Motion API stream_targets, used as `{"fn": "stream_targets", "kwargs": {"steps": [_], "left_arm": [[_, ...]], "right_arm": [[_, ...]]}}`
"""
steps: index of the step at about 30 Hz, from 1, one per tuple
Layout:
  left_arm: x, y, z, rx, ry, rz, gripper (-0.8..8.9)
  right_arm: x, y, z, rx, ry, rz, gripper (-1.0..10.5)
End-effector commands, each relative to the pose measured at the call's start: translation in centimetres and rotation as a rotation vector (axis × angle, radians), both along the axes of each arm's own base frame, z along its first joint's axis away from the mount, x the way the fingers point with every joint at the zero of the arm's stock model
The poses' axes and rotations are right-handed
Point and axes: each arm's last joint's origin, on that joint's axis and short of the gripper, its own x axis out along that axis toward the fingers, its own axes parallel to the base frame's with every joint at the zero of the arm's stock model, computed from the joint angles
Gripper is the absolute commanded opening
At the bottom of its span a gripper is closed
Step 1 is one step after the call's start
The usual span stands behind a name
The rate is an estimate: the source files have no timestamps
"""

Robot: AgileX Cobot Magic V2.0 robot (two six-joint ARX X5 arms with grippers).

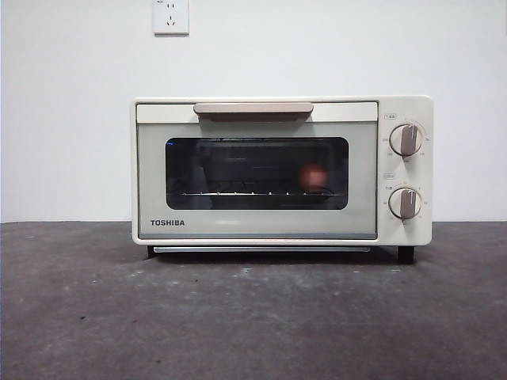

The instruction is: Eggoven

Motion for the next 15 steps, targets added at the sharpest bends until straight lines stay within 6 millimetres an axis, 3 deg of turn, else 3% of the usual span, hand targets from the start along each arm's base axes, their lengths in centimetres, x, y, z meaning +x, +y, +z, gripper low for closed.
{"fn": "stream_targets", "kwargs": {"steps": [1, 15], "left_arm": [[0.1, 0.0, -0.8, -0.007, 0.037, 0.001, 0.08], [0.1, 0.0, -0.8, -0.007, 0.037, 0.001, 0.07]], "right_arm": [[-0.4, -0.9, -1.0, -0.035, -0.062, -0.068, 0.0], [-1.4, -2.0, -9.5, -0.044, -0.104, -0.162, 0.0]]}}
